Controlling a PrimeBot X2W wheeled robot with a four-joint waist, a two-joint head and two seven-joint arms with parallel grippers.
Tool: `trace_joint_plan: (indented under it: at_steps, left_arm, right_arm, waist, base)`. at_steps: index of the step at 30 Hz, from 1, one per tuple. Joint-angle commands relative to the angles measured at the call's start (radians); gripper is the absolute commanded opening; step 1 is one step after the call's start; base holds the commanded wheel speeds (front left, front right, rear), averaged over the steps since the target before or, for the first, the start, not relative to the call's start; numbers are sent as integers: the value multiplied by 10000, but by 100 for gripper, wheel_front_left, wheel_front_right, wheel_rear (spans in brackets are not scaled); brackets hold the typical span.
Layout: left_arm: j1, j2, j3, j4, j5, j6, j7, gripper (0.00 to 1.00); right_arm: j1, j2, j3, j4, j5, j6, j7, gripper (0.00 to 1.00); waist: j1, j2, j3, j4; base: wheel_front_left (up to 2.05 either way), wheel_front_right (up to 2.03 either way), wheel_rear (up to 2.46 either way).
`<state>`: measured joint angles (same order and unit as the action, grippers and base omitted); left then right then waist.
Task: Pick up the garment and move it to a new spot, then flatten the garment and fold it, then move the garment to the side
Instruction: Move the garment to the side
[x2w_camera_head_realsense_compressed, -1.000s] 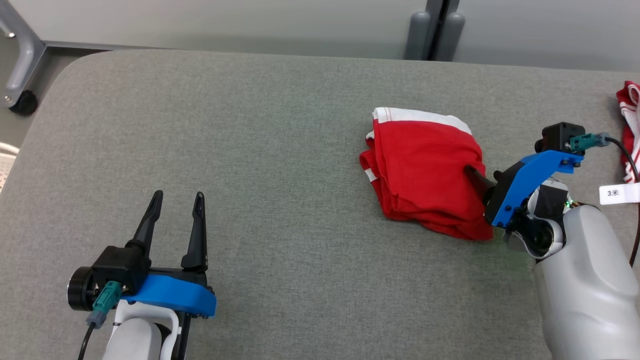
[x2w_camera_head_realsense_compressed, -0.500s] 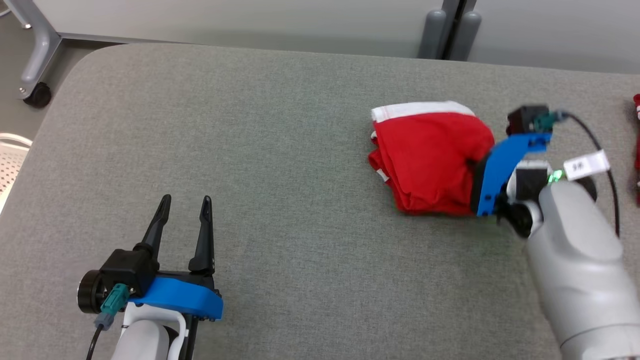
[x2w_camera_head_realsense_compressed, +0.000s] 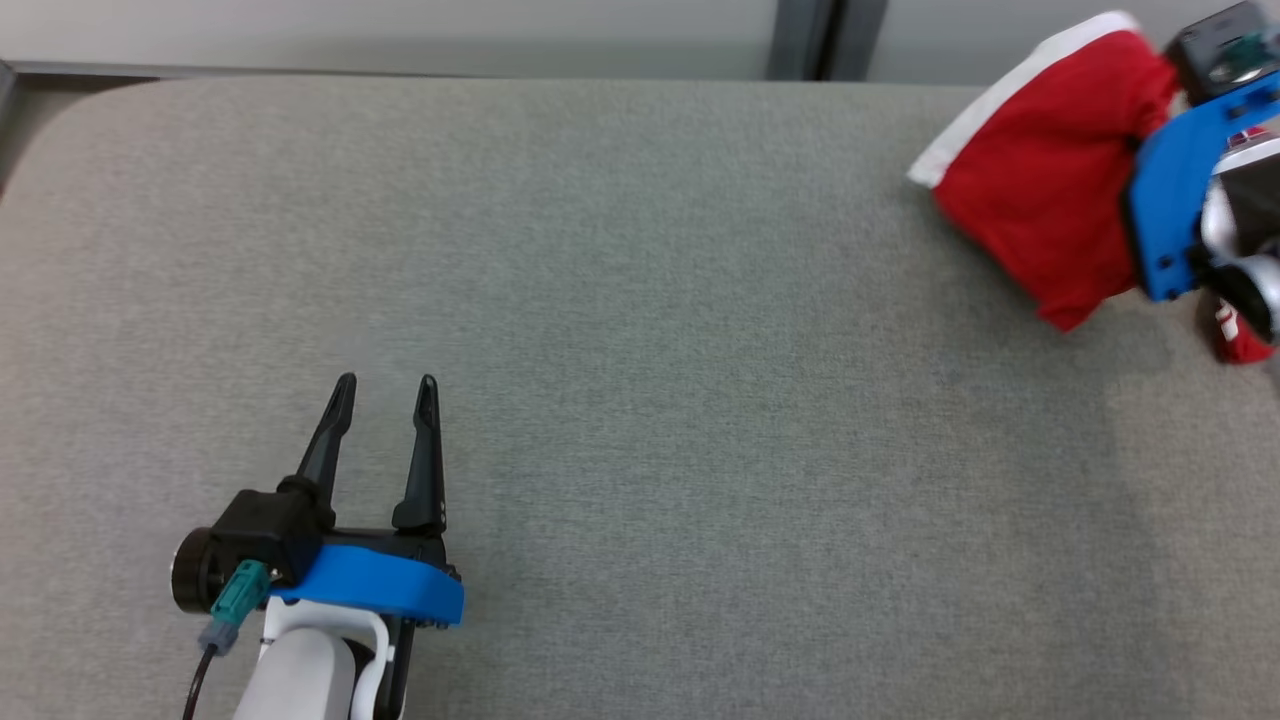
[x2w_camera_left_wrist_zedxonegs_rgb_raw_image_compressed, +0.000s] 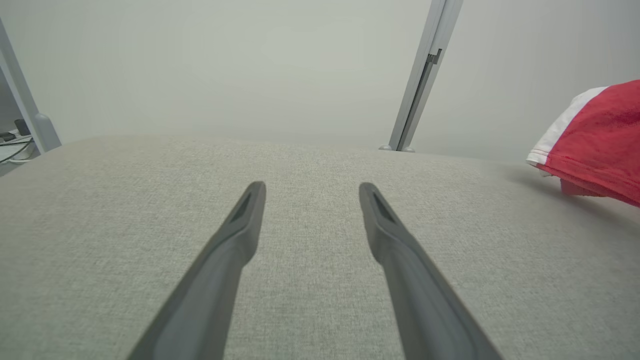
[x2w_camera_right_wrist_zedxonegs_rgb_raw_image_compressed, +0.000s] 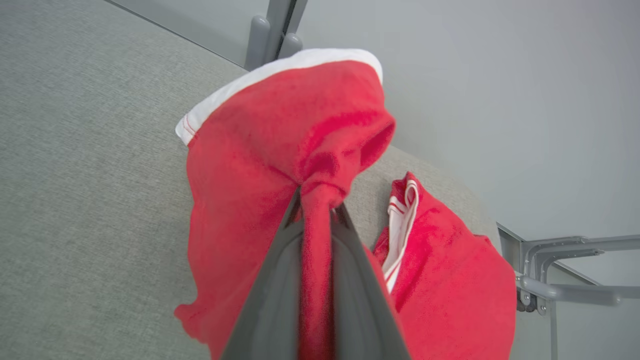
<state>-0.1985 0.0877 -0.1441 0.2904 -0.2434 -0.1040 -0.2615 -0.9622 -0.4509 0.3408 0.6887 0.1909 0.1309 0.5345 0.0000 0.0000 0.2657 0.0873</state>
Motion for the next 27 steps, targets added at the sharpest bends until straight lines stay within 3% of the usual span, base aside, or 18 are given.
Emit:
trace_joint_plan:
  at_steps: [1, 10, 21, 27]
  left_arm:
    - [-221, -1, -9, -101, 30, -24, -36, 100]
    - [-840, 126, 131, -661, 137, -96, -40, 100]
    - [-1720, 322, -183, -1234, 331, -178, -42, 100]
    - [-1765, 492, -227, -1222, 406, -193, -42, 100]
  right_arm:
    - [-165, -298, 18, -145, 150, -1, -31, 0]
    - [-426, -2106, -756, -790, 257, -2, -826, 0]
    - [384, -2465, -3231, 11, -1089, -2, -1774, 0]
    - [975, -1921, -4921, 266, -1927, -2, -2098, 0]
  waist:
    - [0, 0, 145, -65]
    - [0, 0, 1429, -770]
    - [0, 0, 2617, -811]
    - [0, 0, 2915, -771]
  base:
    - [0, 0, 0]
    - [0, 0, 0]
    - [0, 0, 0]
    - [0, 0, 0]
